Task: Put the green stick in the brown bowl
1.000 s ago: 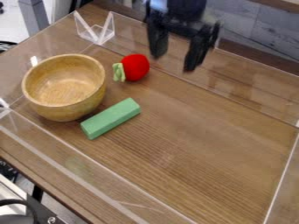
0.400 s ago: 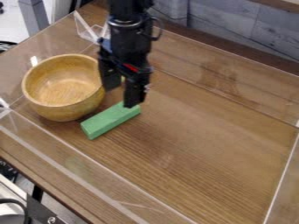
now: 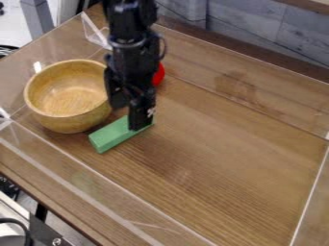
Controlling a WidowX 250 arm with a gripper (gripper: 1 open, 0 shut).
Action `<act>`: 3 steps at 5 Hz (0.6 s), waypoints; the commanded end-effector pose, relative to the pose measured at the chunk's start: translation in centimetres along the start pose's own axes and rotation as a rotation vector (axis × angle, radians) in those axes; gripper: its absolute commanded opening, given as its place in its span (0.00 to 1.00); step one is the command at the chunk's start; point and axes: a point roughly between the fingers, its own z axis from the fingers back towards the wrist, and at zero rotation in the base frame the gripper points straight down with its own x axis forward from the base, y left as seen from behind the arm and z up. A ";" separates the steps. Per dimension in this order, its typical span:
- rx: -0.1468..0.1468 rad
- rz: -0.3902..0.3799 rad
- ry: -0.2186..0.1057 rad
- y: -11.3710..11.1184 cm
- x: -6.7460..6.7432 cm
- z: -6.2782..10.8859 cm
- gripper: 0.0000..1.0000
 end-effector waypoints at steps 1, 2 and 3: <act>0.013 -0.037 -0.029 0.3 0.0 -1.4 1.00; 0.012 0.014 -0.034 0.3 0.8 -2.6 1.00; 0.008 0.048 -0.035 0.4 1.4 -3.5 1.00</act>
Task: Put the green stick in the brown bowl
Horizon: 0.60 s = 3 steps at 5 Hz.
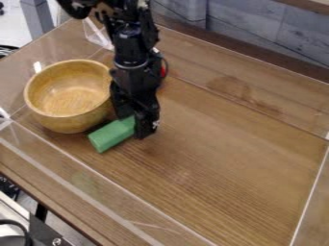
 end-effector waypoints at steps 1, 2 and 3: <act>-0.012 0.065 0.006 0.0 0.7 0.1 1.00; -0.018 0.127 0.006 0.4 1.5 0.3 0.00; -0.025 0.174 0.007 0.3 1.4 0.5 0.00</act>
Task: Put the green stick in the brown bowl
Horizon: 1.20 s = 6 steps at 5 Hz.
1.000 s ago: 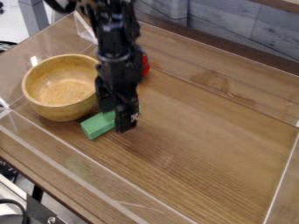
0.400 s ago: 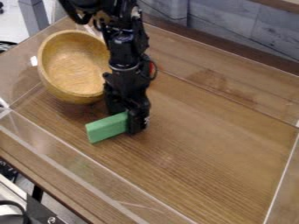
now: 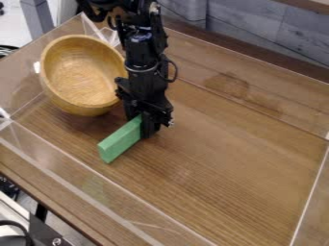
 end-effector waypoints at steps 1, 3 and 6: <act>0.002 0.059 -0.023 0.4 0.2 0.9 0.00; -0.002 0.049 -0.018 0.2 0.8 3.1 0.00; -0.034 0.218 -0.005 2.0 1.0 2.9 0.00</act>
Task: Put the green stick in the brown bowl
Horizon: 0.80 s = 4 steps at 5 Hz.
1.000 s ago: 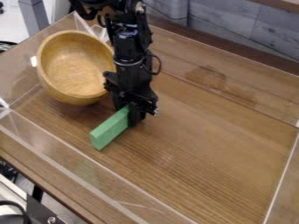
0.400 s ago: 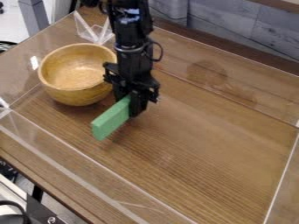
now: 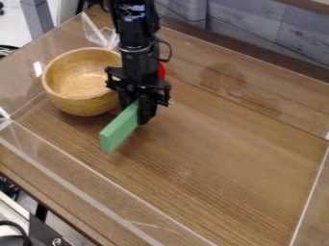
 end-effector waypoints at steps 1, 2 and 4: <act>0.001 0.052 -0.043 0.0 -0.2 0.2 0.00; -0.004 0.099 -0.038 -0.3 -1.2 -0.7 0.00; -0.055 0.072 -0.091 1.2 0.1 6.0 0.00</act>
